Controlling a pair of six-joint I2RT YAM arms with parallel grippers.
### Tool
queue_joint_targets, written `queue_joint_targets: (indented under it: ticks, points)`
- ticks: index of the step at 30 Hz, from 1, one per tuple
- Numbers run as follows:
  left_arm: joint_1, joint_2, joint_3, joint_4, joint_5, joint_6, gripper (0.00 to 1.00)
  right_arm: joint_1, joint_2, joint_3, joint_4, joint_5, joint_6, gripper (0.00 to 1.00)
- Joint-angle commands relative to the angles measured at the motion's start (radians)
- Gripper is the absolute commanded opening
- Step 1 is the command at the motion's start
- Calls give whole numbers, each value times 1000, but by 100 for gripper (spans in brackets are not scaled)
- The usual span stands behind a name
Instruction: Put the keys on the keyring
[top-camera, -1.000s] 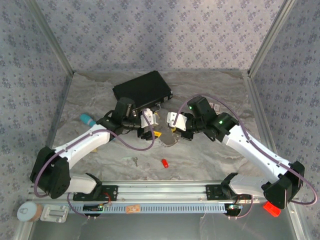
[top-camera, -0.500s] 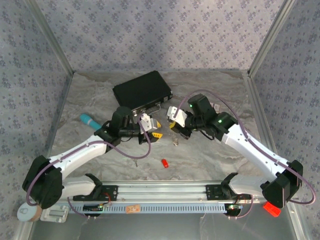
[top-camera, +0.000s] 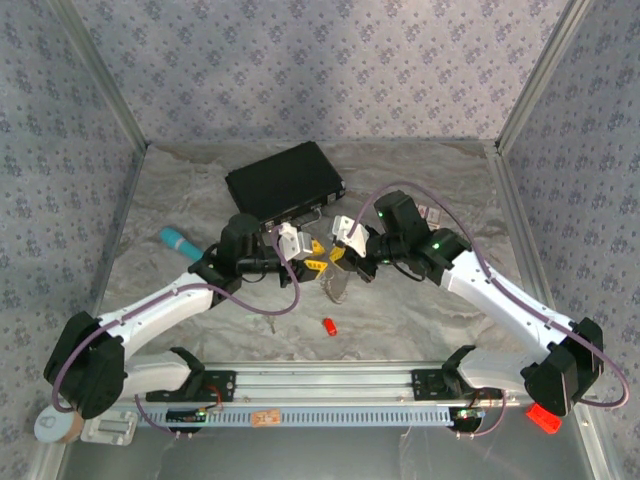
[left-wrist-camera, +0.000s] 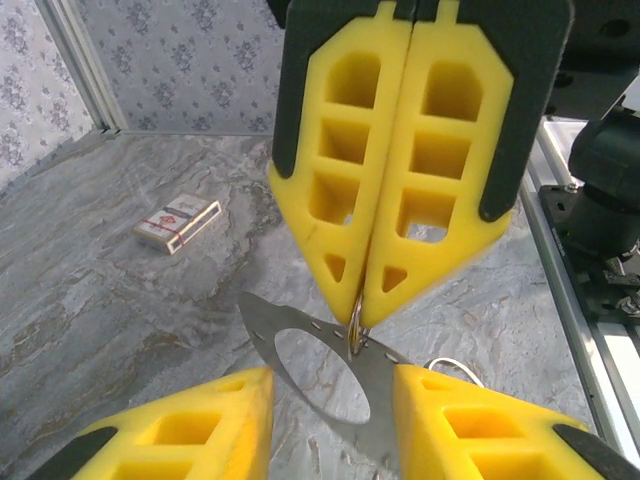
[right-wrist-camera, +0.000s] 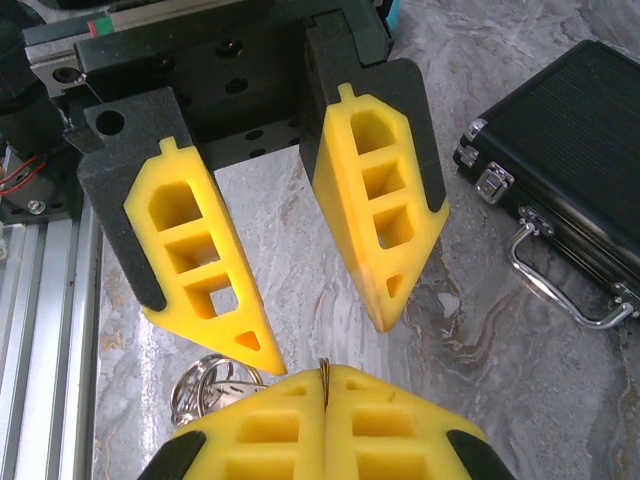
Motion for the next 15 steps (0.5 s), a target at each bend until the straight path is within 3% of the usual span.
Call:
queue_joint_targets:
  ticks: [1, 15]
  points:
    - [-9, -20, -5, 32, 57, -12, 35, 3, -18, -3, 45, -38, 18, 0]
    - [-17, -18, 5, 20, 77, 0, 27, 21, -16, -13, 80, -52, 30, 0]
